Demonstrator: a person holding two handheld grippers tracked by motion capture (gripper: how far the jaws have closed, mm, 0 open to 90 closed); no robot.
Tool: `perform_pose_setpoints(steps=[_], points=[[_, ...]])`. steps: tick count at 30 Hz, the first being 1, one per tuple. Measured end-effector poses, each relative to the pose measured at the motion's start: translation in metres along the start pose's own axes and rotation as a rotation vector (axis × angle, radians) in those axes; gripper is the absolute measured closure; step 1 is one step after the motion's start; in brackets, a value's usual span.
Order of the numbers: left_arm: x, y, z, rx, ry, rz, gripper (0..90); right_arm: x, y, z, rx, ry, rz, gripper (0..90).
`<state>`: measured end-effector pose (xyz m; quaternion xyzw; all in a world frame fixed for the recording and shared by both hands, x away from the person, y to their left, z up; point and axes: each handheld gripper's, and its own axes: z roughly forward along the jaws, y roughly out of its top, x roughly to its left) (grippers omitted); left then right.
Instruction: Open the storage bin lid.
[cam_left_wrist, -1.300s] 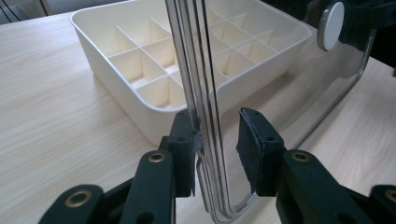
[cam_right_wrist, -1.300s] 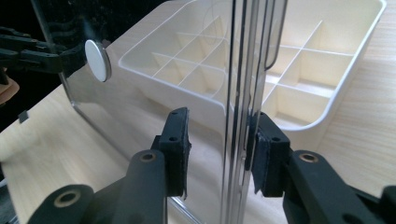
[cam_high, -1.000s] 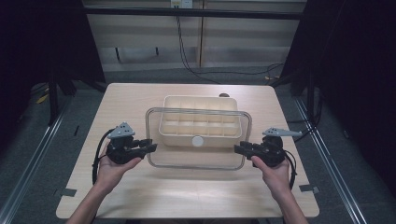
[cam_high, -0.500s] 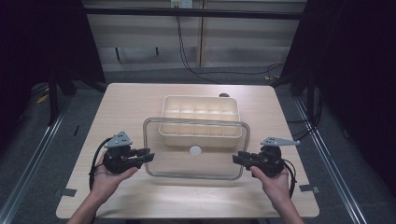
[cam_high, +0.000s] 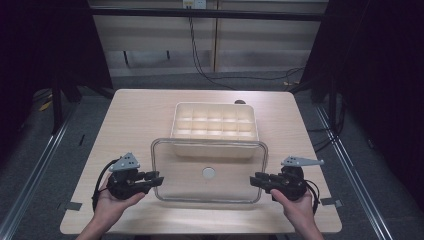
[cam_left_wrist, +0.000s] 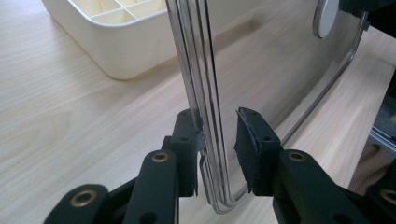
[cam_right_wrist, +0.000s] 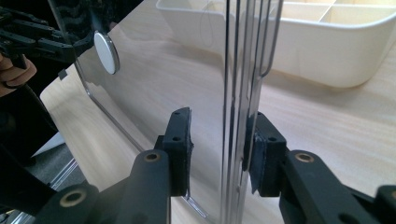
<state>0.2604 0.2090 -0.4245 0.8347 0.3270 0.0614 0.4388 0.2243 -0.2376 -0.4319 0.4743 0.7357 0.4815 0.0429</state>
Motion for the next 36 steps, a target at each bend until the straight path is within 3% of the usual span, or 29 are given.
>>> perform_pose_setpoints(steps=[17, 22, 27, 31, 36], points=[[0.0, -0.026, 0.003, 0.058, -0.015, -0.051, 69.5, 0.005, -0.02, 0.01, 0.056, 0.019, 0.013, 65.9], [-0.004, -0.029, 0.007, 0.071, -0.025, -0.034, 68.5, 0.002, -0.027, 0.011, 0.068, 0.013, 0.043, 65.5], [-0.004, -0.032, 0.013, 0.071, -0.015, -0.014, 65.8, 0.004, -0.032, 0.012, 0.078, -0.035, 0.007, 62.7], [0.0, -0.033, 0.018, 0.07, -0.025, -0.039, 64.1, 0.0, -0.034, 0.016, 0.091, -0.037, 0.016, 61.4], [0.0, -0.034, 0.021, 0.083, -0.012, -0.027, 62.3, -0.001, -0.035, 0.02, 0.099, -0.045, 0.018, 58.2]])
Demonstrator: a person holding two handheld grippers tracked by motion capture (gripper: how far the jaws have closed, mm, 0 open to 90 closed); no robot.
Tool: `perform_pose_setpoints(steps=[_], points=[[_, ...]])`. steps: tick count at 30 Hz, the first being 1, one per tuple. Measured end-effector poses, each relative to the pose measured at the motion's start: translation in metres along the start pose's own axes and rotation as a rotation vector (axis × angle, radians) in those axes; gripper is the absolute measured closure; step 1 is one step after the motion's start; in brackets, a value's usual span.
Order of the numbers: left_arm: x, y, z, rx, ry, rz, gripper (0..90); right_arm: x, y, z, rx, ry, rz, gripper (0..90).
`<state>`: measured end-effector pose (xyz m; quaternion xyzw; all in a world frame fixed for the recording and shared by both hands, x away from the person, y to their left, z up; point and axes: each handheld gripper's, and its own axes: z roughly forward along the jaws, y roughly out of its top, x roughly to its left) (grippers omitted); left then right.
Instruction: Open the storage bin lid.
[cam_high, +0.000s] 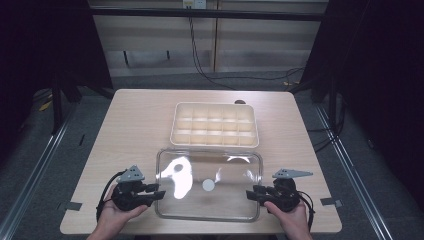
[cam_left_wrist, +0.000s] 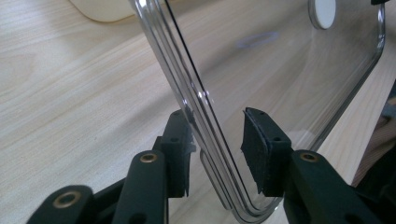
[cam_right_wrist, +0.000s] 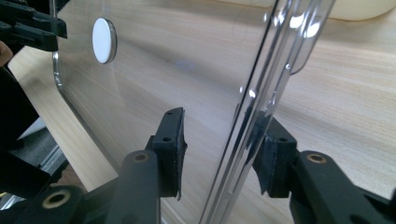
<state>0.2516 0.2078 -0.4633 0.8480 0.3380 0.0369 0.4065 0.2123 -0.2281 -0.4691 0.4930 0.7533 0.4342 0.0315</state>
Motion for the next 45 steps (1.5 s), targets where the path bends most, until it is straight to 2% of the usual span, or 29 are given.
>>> perform_pose_setpoints(steps=[5, 16, 18, 20, 27, 30, 33, 39, 43, 45], points=[[0.002, -0.001, 0.001, 0.013, -0.004, 0.004, 61.4, 0.0, 0.0, 0.004, 0.01, -0.013, 0.003, 55.5], [0.009, -0.002, 0.008, 0.034, -0.006, -0.036, 59.6, -0.007, 0.006, 0.016, 0.034, -0.024, 0.021, 50.2], [0.009, -0.002, 0.009, 0.045, 0.0, -0.025, 59.2, -0.008, 0.006, 0.018, 0.039, -0.036, 0.022, 48.7], [0.008, -0.002, 0.01, 0.039, 0.012, -0.031, 58.8, -0.008, 0.005, 0.02, 0.046, -0.047, 0.024, 46.8], [0.009, -0.002, 0.012, 0.054, 0.001, -0.036, 58.7, -0.007, 0.005, 0.022, 0.047, -0.075, 0.027, 44.8], [0.01, -0.002, 0.015, 0.065, 0.008, -0.035, 58.3, -0.008, 0.005, 0.024, 0.051, -0.086, 0.031, 42.5], [0.011, -0.002, 0.018, 0.077, 0.012, -0.042, 58.0, -0.009, 0.005, 0.027, 0.074, -0.12, 0.031, 40.2], [0.01, -0.002, 0.02, 0.085, 0.009, -0.042, 55.8, -0.012, 0.003, 0.028, 0.068, -0.118, 0.043, 40.6], [0.011, -0.003, 0.023, 0.113, -0.008, -0.072, 54.2, -0.012, 0.002, 0.032, 0.075, -0.136, 0.034, 37.8], [0.011, -0.002, 0.024, 0.106, -0.007, -0.077, 54.1, -0.012, 0.002, 0.033, 0.077, -0.151, 0.036, 37.2]])
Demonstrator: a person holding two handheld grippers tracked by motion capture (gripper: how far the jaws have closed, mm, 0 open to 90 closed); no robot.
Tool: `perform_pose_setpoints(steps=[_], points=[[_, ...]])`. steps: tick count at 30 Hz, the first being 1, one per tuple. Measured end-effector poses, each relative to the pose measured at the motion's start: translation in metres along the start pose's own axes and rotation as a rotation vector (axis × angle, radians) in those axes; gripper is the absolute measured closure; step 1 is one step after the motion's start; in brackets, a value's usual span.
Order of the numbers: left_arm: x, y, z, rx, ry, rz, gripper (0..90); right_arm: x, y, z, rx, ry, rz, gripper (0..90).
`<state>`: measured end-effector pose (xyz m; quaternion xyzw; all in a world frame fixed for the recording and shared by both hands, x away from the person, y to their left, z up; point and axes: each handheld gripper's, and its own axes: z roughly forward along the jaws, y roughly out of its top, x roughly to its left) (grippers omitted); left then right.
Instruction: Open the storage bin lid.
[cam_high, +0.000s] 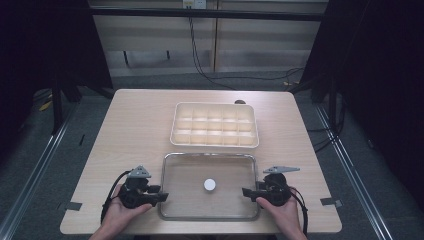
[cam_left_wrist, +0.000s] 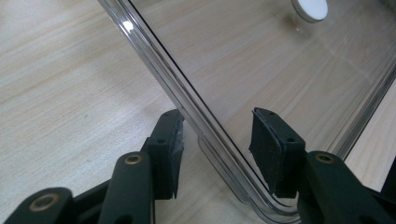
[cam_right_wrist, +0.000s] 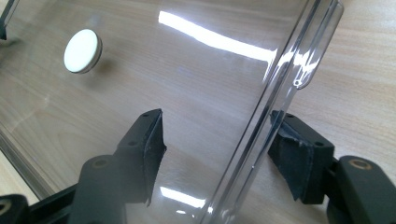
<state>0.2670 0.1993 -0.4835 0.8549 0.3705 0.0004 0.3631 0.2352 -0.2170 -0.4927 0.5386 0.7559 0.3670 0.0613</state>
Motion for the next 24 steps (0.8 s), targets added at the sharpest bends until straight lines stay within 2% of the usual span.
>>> perform_pose_setpoints(steps=[3, 12, 20, 24], points=[[0.0018, 0.0036, 0.0013, 0.015, 0.0, 0.002, 54.0, -0.0021, -0.0001, 0.0008, -0.003, 0.004, 0.001, 37.1], [0.0026, 0.0043, 0.0018, 0.016, -0.005, 0.008, 53.7, -0.0009, -0.0001, 0.0002, -0.002, -0.01, -0.011, 35.8], [0.0078, 0.0017, 0.0054, 0.031, -0.038, -0.019, 50.4, -0.0026, 0.0003, -0.0005, -0.009, -0.023, -0.004, 35.2], [0.0078, 0.0012, 0.0059, 0.021, -0.035, -0.02, 50.4, -0.0035, 0.0003, -0.0004, -0.006, -0.01, 0.002, 36.1]])
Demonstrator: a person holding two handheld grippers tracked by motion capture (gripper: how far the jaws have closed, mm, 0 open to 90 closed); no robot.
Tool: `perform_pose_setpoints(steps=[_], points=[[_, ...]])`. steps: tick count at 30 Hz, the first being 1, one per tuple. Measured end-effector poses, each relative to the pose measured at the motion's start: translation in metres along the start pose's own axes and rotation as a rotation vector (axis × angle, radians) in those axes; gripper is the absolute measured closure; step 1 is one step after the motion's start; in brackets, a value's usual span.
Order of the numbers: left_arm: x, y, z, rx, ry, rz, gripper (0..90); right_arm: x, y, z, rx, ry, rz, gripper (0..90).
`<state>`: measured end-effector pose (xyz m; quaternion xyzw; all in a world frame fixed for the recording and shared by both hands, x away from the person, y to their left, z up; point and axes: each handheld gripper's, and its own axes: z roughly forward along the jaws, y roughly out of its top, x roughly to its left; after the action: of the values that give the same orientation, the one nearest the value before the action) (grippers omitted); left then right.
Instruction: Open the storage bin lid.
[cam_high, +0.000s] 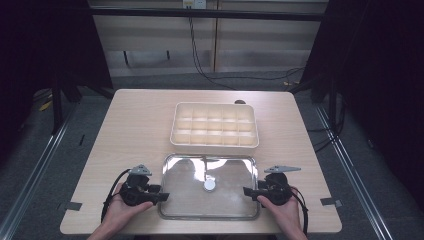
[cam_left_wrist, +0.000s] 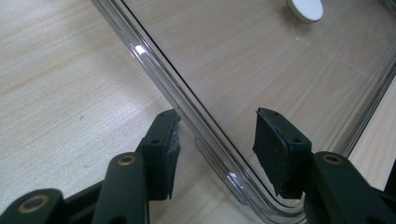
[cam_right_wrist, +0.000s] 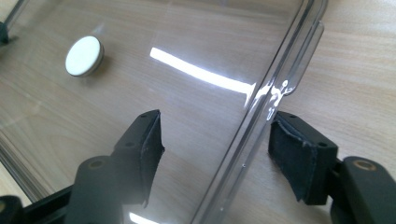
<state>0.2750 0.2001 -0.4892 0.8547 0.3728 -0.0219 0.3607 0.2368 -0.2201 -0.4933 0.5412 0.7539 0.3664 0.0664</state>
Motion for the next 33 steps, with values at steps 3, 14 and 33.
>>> perform_pose_setpoints(steps=[3, 14, 33], points=[[-0.001, 0.0, -0.001, -0.013, 0.016, 0.016, 45.9, -0.002, 0.001, -0.005, -0.03, -0.056, -0.021, 37.2], [-0.002, 0.003, -0.012, -0.089, 0.05, 0.034, 37.4, 0.002, 0.003, -0.022, -0.161, 0.083, -0.064, 31.4], [0.01, -0.017, -0.066, -0.289, 0.167, -0.011, 28.4, -0.014, -0.002, -0.075, -0.333, 0.039, -0.057, 24.9]])
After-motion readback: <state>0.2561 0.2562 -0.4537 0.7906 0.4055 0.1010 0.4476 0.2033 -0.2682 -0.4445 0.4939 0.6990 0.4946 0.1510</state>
